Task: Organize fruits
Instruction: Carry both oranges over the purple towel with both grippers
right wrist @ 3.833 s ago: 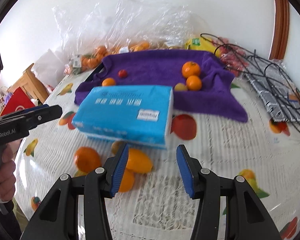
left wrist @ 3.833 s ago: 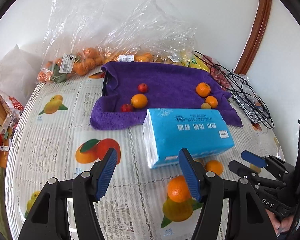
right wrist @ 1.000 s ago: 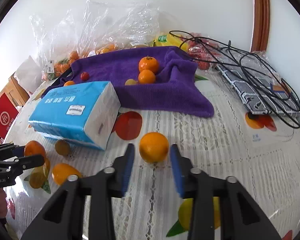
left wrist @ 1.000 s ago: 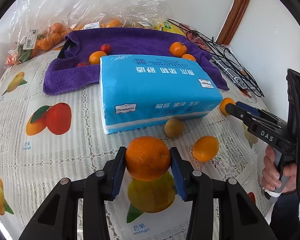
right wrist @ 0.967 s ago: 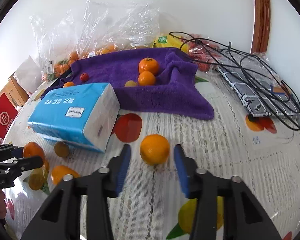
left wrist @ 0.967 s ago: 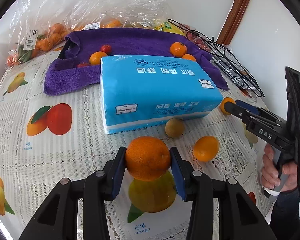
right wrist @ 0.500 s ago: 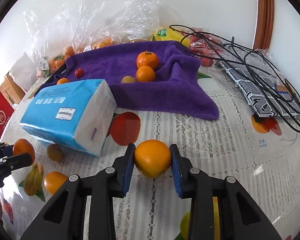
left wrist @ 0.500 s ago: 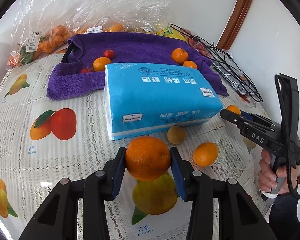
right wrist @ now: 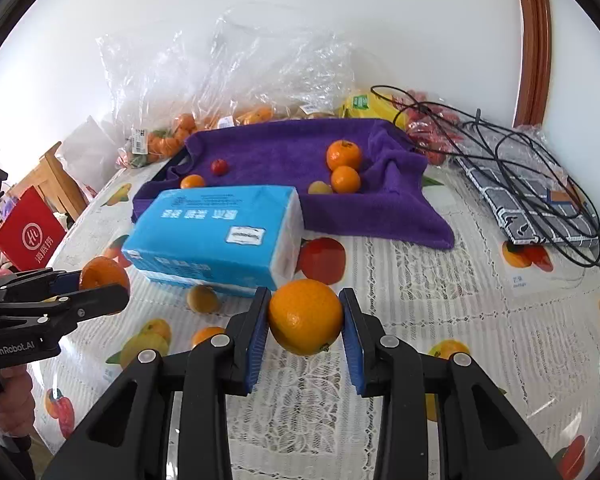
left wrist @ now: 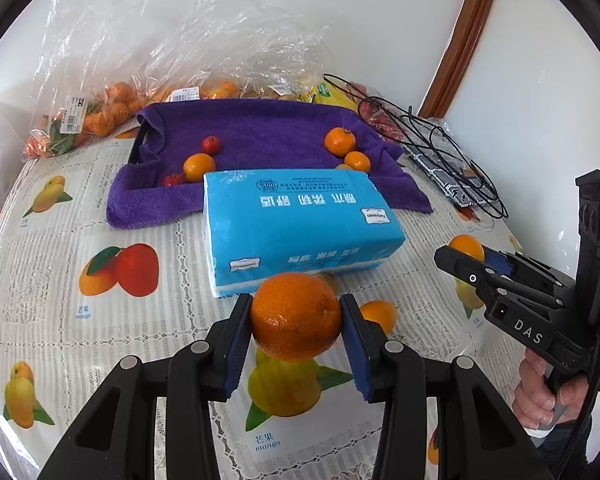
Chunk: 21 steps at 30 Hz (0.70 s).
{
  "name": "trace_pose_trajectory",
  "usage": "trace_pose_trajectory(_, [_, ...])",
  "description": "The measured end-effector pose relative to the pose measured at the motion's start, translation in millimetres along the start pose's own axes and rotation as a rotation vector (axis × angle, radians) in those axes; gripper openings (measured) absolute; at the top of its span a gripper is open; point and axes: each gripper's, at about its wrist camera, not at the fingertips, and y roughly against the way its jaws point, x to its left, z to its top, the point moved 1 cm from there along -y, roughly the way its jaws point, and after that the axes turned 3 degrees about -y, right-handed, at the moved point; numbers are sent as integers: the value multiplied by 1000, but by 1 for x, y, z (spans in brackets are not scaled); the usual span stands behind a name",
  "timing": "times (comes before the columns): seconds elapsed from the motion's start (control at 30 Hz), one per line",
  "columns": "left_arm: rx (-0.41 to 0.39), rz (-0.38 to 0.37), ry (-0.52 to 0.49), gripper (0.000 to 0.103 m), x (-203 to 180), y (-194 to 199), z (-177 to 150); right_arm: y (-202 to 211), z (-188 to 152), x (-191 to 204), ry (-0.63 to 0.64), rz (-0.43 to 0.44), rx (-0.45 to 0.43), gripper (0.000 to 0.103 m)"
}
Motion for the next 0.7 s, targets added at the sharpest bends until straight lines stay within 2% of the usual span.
trace_pose_trajectory(0.33, [-43,27,10,41,9,22,22,9,26,12,-3,20,-35,34])
trace_pose_trajectory(0.7, [-70,78,11,41,31,25,68,4,81,16,15,27,-96,34])
